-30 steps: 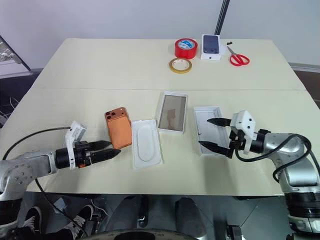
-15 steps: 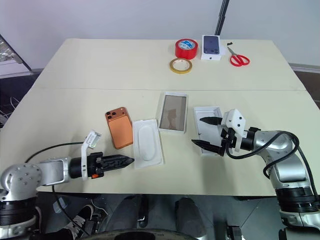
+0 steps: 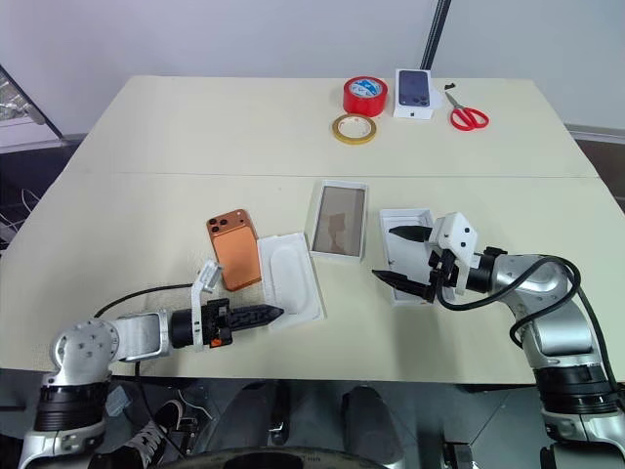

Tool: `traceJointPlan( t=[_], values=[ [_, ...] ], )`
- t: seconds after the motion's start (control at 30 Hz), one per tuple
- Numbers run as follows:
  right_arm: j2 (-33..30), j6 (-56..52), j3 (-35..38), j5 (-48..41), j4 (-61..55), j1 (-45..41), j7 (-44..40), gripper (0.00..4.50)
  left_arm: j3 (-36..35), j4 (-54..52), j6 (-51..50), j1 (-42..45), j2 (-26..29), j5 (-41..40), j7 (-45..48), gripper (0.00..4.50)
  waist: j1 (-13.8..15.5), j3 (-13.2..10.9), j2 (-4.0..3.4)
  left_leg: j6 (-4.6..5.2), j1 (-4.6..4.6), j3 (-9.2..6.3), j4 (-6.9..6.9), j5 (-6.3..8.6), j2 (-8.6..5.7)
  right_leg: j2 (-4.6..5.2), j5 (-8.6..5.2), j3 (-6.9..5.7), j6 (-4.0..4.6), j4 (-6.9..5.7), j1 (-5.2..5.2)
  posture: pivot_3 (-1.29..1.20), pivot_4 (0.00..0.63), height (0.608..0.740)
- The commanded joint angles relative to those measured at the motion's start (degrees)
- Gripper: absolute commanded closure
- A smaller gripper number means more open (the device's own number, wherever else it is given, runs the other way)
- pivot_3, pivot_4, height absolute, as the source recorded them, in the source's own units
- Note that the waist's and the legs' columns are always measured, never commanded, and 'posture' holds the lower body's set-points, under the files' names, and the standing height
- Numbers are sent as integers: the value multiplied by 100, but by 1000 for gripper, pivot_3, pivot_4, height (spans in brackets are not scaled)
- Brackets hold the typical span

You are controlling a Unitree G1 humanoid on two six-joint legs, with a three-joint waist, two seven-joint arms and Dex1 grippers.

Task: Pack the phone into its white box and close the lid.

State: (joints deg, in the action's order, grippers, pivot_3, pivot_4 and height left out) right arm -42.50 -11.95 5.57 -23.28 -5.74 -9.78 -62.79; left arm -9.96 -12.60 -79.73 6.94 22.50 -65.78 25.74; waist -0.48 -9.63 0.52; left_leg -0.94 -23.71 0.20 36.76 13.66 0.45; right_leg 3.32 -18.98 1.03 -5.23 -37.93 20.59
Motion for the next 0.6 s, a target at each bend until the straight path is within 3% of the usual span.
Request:
traceJointPlan(
  t=[0.03, 0.07, 0.4, 0.5, 0.6],
  values=[
    [24, 131, 73, -14, -77, -45, 41, 0, -209, 354, -229, -12, -277, -299, -311, 4210, 14, 10, -17, 0, 2, 0, 0, 0, 0, 0, 0, 0, 0, 1, -3, 0, 150, 740],
    [23, 141, 80, -11, -77, -35, 47, 0, -312, 441, -257, -7, -350, -368, -406, 4473, 27, 17, -29, 0, 7, 0, 0, 0, 0, 2, -1, 0, 2, 3, -10, 0, 150, 740],
    [93, 162, -2, 18, -150, -84, 120, 0, -975, 640, -79, 275, -478, -918, -1006, 4473, 44, 19, -33, 1, 19, 0, 0, 1, -4, 4, -6, 0, 12, 5, -21, 0, 150, 740],
    [194, 100, -158, 38, -144, -163, 131, 0, -817, 316, 191, 371, -134, -587, -875, 4473, 33, 15, -26, 1, 18, 0, -1, 1, -4, 4, -6, 0, 10, 4, -18, 0, 150, 740],
    [432, 90, -586, 209, -81, -345, 162, 0, -477, -265, 1296, 342, 629, 475, -168, 4473, -39, 4, -7, -3, 18, 0, -19, -1, -4, 2, -9, 2, 17, 6, -9, 0, 150, 740]
  ],
)
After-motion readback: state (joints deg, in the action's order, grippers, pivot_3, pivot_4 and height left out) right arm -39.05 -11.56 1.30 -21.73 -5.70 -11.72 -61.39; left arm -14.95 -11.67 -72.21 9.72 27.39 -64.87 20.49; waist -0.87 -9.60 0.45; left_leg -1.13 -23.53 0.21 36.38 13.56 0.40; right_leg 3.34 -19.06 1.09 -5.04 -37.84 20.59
